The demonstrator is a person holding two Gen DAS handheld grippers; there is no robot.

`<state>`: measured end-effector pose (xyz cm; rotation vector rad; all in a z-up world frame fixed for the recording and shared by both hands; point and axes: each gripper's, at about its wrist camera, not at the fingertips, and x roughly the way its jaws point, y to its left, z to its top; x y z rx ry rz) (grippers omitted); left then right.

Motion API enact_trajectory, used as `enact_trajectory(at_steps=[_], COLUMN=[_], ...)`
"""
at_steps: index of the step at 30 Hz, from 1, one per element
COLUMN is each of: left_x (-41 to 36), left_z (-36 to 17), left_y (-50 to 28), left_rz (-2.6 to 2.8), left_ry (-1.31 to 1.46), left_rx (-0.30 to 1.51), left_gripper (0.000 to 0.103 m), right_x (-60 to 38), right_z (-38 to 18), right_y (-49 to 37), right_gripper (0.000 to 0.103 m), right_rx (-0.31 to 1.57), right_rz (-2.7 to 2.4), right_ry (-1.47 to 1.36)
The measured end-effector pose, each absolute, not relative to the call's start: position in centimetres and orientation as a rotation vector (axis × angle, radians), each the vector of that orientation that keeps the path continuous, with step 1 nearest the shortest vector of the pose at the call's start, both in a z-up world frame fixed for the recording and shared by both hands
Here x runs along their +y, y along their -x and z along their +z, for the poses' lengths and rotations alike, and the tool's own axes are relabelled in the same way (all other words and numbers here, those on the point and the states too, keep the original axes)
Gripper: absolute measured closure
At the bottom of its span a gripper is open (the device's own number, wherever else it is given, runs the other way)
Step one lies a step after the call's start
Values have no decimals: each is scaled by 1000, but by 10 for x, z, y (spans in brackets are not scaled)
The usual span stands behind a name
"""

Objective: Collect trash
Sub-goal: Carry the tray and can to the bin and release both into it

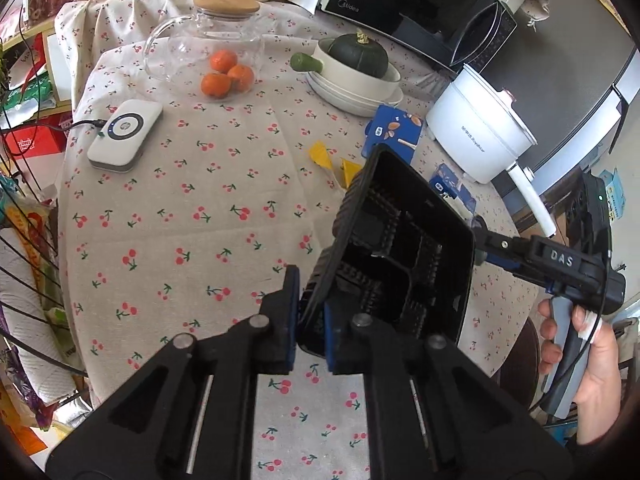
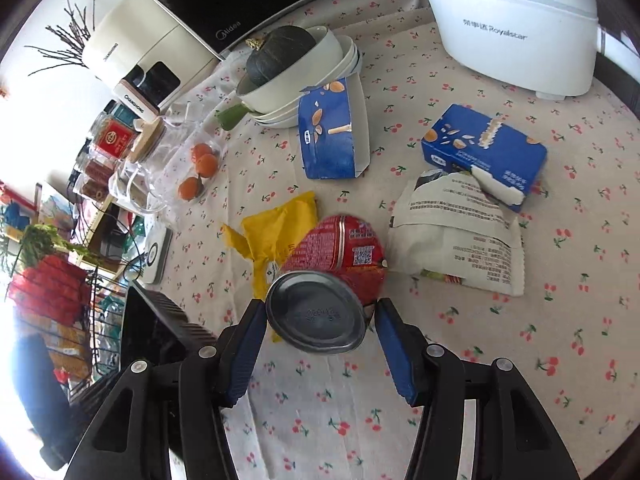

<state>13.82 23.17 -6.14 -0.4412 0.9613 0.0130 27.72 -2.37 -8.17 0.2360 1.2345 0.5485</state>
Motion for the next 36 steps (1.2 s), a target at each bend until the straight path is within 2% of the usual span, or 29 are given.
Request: enact_trajectory(at_steps=[15,36], left_x=[164,-51], left_z=[-47,-64], left_y=[-133,-146], left_rz=[-82,-401], left_ry=[361,70], left_rx=[972,1045], left_gripper=[91,91], right_x=[-151,-341], right_z=[-38,-44], right_y=[-195,-126], right_gripper=[47,47], right_rx=[1190,1167], right_rz=[442,233], right_ry=[-198,-383])
